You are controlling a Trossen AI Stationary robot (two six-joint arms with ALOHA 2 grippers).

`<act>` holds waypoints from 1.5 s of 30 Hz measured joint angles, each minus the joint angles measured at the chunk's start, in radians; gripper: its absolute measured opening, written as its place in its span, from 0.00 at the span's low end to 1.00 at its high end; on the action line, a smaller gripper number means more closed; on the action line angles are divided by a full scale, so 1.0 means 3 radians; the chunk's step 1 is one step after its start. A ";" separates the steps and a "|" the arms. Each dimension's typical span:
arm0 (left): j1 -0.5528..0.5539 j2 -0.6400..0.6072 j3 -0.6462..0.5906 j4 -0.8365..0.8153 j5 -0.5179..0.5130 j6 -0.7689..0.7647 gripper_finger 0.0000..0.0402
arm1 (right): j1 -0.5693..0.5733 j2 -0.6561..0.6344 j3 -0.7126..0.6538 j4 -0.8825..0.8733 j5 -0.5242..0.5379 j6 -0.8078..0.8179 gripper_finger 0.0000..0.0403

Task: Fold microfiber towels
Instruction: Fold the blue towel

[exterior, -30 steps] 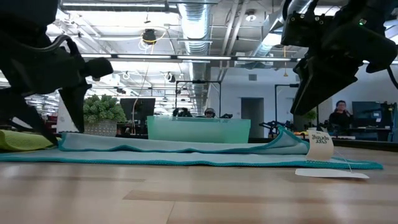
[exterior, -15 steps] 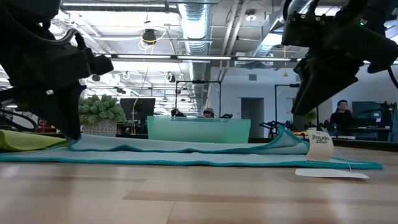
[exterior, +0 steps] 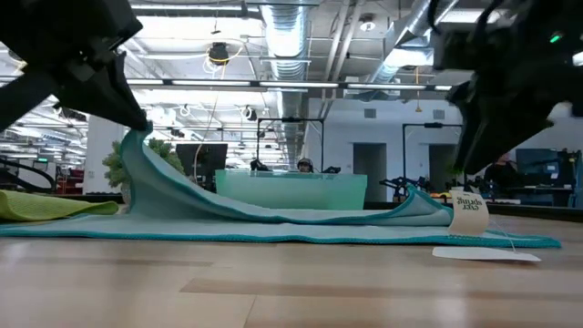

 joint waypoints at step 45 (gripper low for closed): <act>-0.0249 -0.0427 -0.0001 -0.0877 -0.0979 -0.1327 0.00 | -0.0424 -0.0458 -0.0110 0.0497 0.0256 -0.1308 0.02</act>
